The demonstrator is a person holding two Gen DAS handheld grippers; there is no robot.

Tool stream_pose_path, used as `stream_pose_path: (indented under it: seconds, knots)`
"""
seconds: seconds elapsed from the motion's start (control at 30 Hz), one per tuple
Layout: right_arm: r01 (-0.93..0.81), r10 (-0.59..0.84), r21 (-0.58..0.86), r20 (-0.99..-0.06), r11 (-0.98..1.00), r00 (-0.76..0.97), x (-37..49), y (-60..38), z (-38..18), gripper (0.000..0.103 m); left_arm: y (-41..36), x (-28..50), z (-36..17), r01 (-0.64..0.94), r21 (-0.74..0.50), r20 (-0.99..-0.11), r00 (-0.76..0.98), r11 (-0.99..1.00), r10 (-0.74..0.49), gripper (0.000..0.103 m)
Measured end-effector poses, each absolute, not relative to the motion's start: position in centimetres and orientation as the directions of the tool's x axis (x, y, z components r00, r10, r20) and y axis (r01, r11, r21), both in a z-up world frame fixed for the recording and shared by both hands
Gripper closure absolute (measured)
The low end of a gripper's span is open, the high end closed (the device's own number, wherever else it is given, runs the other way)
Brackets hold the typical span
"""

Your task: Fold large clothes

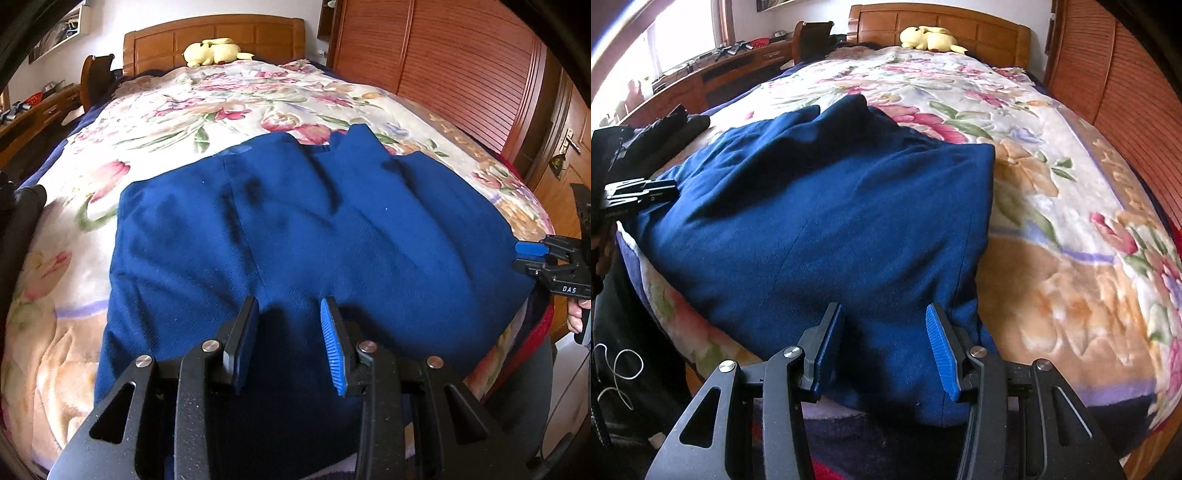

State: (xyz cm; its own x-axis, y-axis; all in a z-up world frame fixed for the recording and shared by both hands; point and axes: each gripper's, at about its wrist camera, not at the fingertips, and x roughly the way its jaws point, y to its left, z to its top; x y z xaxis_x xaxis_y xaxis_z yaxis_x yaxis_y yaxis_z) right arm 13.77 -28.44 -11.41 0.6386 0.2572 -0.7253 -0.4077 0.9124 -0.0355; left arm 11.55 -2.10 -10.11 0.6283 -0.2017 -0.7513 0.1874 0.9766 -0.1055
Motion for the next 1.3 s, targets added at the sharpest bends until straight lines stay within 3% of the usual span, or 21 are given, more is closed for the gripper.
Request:
stream_pose_path:
  seconds: [0.33,0.43,0.73,1.13,1.3]
  knots:
    - [-0.323,0.201,-0.058,-0.676,0.945,0.709,11.6,-30.1,-9.6,0.055,-3.3,10.3,-7.9,0.224,-0.113,-0.71,0.663,0.968,-0.237,0.067]
    - [-0.3,0.183,-0.05,-0.694,0.953,0.696,11.8,-30.4,-10.2,0.047,-4.1,9.9,-7.2,0.248,-0.117,-0.696,0.67,0.962,-0.257,0.067]
    - [-0.271,0.223,0.05,-0.719,0.961,0.658,13.2,-31.0,-12.2,0.039,-7.3,9.2,-6.9,0.323,-0.123,-0.689,0.653,0.938,-0.315,0.067]
    - [-0.302,0.263,0.078,-0.722,0.95,0.64,14.0,-31.3,-13.3,0.039,-9.7,9.7,-10.1,0.351,-0.107,-0.747,0.59,0.93,-0.308,0.067]
    - [-0.326,0.33,0.151,-0.721,0.933,0.609,14.3,-31.7,-13.6,0.054,-9.7,9.7,-10.5,0.351,-0.102,-0.747,0.591,0.931,-0.305,0.067]
